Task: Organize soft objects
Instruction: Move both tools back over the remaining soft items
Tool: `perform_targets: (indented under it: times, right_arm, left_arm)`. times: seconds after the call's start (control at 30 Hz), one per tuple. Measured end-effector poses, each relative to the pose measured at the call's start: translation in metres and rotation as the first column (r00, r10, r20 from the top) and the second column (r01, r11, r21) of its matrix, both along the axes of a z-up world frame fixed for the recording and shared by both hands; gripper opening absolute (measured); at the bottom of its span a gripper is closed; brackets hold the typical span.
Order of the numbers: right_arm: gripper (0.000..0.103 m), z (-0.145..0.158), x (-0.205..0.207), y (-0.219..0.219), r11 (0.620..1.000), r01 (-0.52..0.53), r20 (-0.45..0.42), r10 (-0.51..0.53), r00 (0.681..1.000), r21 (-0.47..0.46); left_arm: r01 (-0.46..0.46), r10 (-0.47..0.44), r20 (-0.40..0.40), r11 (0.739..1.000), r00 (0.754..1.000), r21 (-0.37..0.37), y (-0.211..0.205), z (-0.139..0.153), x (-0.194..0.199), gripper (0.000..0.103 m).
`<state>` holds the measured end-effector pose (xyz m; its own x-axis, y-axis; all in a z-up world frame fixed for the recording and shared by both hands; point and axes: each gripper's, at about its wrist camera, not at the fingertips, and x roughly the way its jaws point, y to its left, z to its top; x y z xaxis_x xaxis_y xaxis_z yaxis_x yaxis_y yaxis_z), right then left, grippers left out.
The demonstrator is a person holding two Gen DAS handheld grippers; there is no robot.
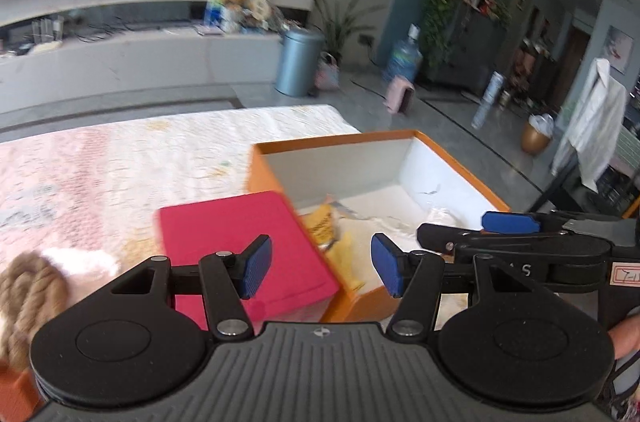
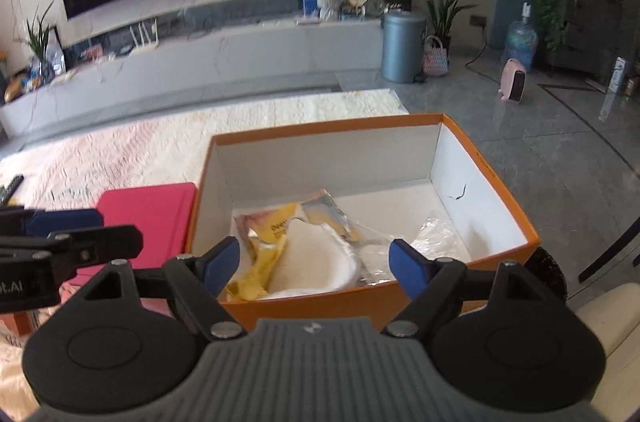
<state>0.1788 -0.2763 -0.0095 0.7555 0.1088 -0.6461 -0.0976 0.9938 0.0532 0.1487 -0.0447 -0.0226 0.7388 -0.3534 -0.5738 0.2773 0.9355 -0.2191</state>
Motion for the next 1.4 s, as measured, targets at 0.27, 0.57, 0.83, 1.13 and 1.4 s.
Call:
perform_targets:
  times: [0.27, 0.57, 0.83, 1.13, 1.4]
  right_arm:
    - [0.081, -0.004, -0.05, 0.044, 0.999, -0.031, 0.094, 0.027, 0.995, 0.033]
    - [0.081, -0.02, -0.082, 0.099, 0.989, -0.138, 0.079, 0.133, 0.988, 0.059]
    - [0.062, -0.039, -0.096, 0.144, 0.968, -0.251, 0.035, 0.251, 0.967, 0.003]
    - [0.053, -0.052, -0.094, 0.183, 0.932, -0.36, 0.014, 0.361, 0.932, -0.044]
    - [0.054, -0.068, -0.077, 0.213, 0.9, -0.429, -0.024, 0.428, 0.903, -0.077]
  left_arm:
    - [-0.151, 0.15, 0.036, 0.988, 0.988, 0.016, 0.043, -0.013, -0.043, 0.067]
    - [-0.259, 0.26, -0.011, 0.964, 0.966, 0.059, 0.087, -0.03, -0.075, 0.067]
    - [-0.329, 0.337, -0.046, 0.936, 0.94, 0.129, 0.119, -0.05, -0.098, 0.067]
    - [-0.424, 0.431, -0.073, 0.901, 0.899, 0.091, 0.155, -0.065, -0.106, 0.067]
    - [-0.485, 0.502, -0.13, 0.862, 0.855, 0.147, 0.169, -0.077, -0.084, 0.072]
